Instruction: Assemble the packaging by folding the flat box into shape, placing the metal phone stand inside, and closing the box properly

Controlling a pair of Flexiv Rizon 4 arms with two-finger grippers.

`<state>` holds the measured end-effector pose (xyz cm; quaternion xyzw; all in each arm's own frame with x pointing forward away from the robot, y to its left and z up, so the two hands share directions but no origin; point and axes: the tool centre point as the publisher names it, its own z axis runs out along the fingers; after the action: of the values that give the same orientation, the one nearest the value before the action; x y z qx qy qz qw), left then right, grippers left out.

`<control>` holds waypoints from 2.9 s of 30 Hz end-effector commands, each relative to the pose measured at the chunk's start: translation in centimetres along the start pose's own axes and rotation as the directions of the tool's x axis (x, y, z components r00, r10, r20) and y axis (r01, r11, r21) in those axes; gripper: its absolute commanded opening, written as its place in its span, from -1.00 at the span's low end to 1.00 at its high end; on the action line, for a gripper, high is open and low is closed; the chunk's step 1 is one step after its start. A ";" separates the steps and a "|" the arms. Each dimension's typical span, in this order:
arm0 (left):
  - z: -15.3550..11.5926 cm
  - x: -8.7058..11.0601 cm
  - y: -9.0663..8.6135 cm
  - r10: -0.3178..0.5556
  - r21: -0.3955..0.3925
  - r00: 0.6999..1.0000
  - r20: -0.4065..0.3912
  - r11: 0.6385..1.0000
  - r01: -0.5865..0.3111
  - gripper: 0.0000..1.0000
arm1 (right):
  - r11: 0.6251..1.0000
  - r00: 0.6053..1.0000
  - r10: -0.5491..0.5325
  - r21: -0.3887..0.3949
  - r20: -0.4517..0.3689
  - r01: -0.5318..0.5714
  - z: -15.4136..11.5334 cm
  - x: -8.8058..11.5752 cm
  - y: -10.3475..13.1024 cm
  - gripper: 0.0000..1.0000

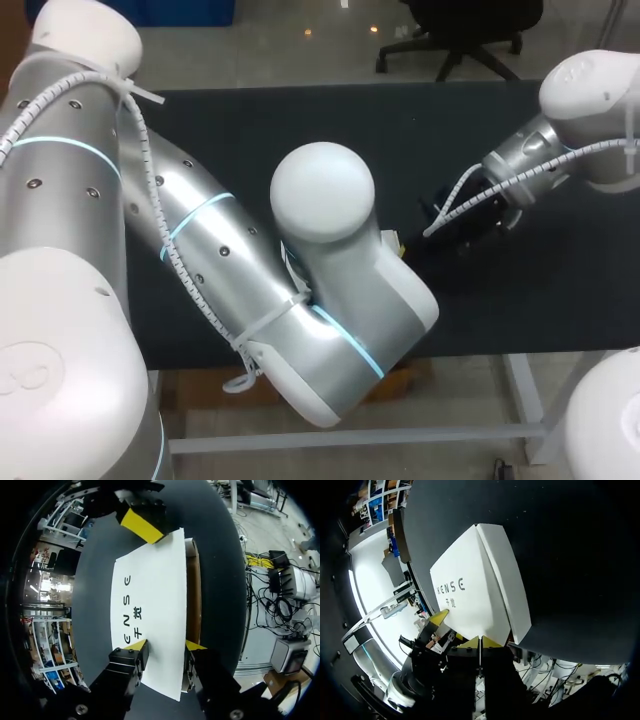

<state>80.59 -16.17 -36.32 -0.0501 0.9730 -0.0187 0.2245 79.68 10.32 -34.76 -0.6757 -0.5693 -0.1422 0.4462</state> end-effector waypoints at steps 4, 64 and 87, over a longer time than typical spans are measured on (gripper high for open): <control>-0.1 0.2 -0.1 0.000 -0.004 1.000 0.004 1.000 0.000 -0.15 | 1.000 1.000 -0.001 0.011 -0.004 0.001 0.3 -0.1 0.1 -1.00; -4.4 -0.4 2.0 -0.088 0.135 0.994 0.058 0.988 0.079 -1.00 | 1.000 1.000 0.021 0.006 -0.014 -0.021 0.4 -1.1 0.1 -1.00; -2.0 -1.1 3.7 -0.208 0.141 0.977 -0.037 0.967 0.211 -1.00 | 1.000 1.000 0.028 0.013 -0.012 -0.027 0.6 -1.3 0.3 -1.00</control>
<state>80.07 -12.63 -34.61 -0.1372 0.9585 -0.1117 0.2235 79.23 10.04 -35.98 -0.6808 -0.5585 -0.1372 0.4538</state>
